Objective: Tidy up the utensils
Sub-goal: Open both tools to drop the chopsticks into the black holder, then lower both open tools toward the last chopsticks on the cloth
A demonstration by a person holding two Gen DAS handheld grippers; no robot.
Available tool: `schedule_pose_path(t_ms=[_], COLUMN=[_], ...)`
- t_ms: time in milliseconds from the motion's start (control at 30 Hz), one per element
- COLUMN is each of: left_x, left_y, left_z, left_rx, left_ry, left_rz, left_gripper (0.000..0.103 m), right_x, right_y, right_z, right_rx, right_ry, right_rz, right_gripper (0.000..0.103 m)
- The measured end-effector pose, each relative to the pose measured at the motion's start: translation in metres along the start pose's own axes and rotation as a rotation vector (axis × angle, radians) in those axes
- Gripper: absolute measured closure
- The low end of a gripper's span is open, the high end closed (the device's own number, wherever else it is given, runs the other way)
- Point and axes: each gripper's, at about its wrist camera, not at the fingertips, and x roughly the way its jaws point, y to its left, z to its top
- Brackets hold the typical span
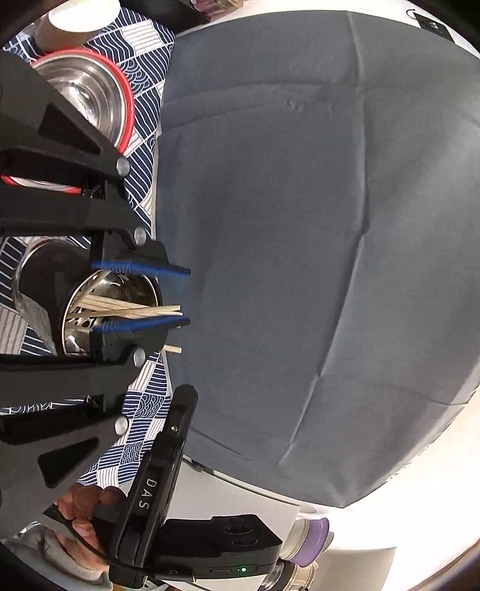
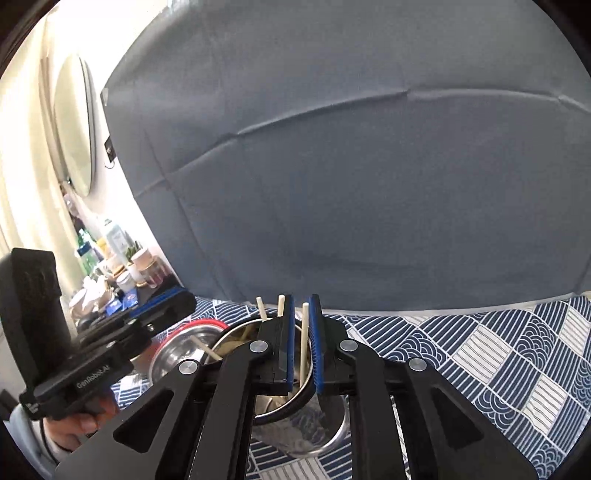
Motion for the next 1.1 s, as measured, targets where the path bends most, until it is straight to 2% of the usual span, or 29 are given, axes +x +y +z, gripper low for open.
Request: schedule_pose_path(t_ms=[67,200,333,400,467,600,733,1100], left_x=[-0.006,-0.019,-0.029,-0.035,-0.039,-0.048,-0.055,-0.064], left_y=[0.0,0.0,-0.001,-0.002,-0.001,0.001,0.001,0.006], left_z=[0.002,0.001,-0.003,-0.006,-0.009,-0.017,-0.028,-0.069], left_rx=[-0.004,-0.002,-0.011,-0.009,-0.021,-0.039,-0.025,-0.024], left_ry=[0.005,0.019,0.056,0.07,0.085,0.108,0.134,0.253], left_rz=[0.007,0.031,0.037,0.055,0.064,0.093,0.118,0.134], left_gripper=[0.077,0.061,0.038,0.034,0.025,0.013,0.006,0.006], right_x=[-0.007,-0.02,-0.033,-0.039,-0.045,-0.052,-0.054,-0.053], right_y=[0.005,0.013,0.019,0.021,0.023,0.03,0.032,0.029], right_z=[0.001,-0.001,-0.007,-0.011,-0.017,-0.029,-0.046,-0.109], right_rx=[-0.017,-0.027,-0.048,-0.058,-0.065,-0.101,-0.119,-0.115], right_ry=[0.0,0.008,0.028,0.039,0.054,0.074,0.112,0.257], right_rz=[-0.012,-0.023,-0.046,-0.053,-0.058,-0.083,-0.089,-0.123], right_gripper=[0.084,0.073,0.054,0.047,0.032,0.018,0.018,0.017])
